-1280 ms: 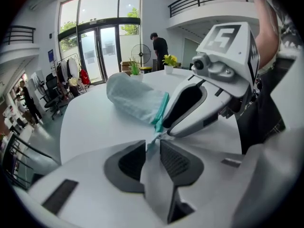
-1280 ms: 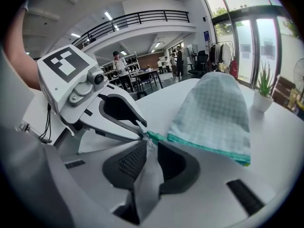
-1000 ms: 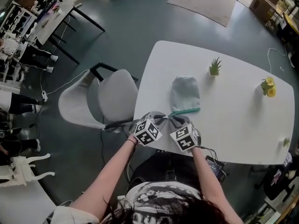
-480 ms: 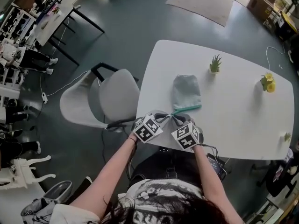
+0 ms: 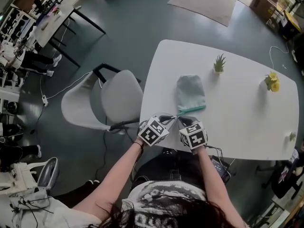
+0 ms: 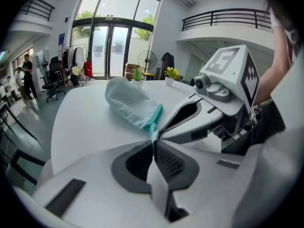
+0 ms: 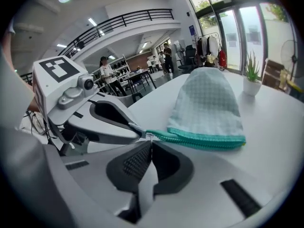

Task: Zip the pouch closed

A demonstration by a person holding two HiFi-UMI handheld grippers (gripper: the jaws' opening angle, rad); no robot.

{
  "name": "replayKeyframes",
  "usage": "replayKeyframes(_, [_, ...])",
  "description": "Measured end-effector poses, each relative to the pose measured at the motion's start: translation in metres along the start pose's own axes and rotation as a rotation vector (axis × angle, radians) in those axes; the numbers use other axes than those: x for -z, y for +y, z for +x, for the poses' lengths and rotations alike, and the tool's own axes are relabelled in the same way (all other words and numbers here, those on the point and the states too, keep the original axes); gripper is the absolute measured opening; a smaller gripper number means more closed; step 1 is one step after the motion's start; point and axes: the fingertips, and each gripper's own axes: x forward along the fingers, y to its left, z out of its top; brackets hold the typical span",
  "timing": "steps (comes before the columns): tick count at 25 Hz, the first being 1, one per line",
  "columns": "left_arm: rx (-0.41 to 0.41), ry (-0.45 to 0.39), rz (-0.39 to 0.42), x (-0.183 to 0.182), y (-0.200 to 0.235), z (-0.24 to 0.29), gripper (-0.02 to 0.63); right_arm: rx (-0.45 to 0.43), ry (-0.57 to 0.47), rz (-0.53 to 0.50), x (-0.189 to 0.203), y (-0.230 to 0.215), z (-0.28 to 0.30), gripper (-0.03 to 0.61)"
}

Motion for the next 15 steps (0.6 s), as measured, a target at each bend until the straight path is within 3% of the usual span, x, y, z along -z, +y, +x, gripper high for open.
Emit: replayKeyframes(15, [0.012,-0.016,-0.044,-0.005,-0.003,-0.002,0.018,0.075,0.033,0.017,0.006,-0.034,-0.009,0.000])
